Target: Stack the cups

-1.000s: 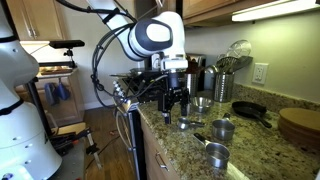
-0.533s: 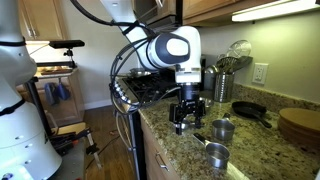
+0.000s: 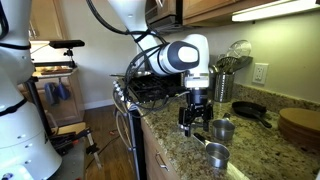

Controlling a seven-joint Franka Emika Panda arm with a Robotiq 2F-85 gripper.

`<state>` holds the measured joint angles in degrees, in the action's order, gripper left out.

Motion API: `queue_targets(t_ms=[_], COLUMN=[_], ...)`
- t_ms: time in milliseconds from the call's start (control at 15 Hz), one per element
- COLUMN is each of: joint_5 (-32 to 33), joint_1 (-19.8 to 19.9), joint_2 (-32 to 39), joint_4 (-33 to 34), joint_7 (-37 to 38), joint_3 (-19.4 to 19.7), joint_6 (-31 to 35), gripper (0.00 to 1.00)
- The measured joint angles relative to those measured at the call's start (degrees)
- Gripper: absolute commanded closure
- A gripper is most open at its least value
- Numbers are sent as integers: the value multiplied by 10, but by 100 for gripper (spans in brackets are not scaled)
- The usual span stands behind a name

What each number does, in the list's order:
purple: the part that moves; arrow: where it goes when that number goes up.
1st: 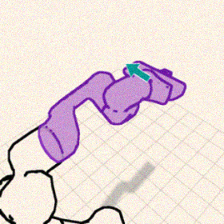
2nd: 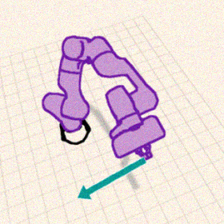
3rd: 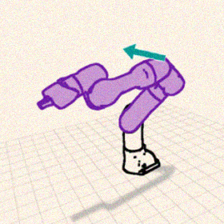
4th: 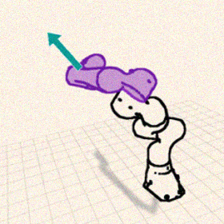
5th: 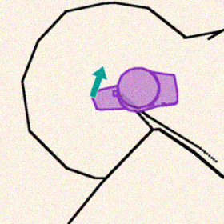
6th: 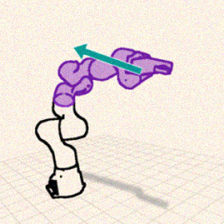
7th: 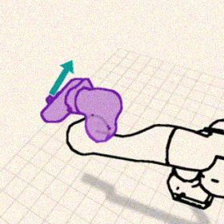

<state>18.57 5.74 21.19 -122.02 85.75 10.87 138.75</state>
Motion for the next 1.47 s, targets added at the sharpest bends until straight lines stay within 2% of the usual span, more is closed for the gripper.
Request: queue_targets(t_ms=[133,200,267,333,867,1200,1267,1467], joint_5=[0,0,0,0,-1,-1,-1,2], joint_1=[-6,-8,-10,-12,-19,-26,-28,-41], joint_2=[12,17,23,27,53,55,55,53], joint_4=[9,13,16,19,36,37,37,38], joint_7=[3,3,5,5,8,8,8,9], joint_3=[9,12,15,18,25,28,30,38], joint_6=[-1,-1,-1,-2,-6,-16,-17,-20], gripper=[11,28,29,34,88,97,93,91])
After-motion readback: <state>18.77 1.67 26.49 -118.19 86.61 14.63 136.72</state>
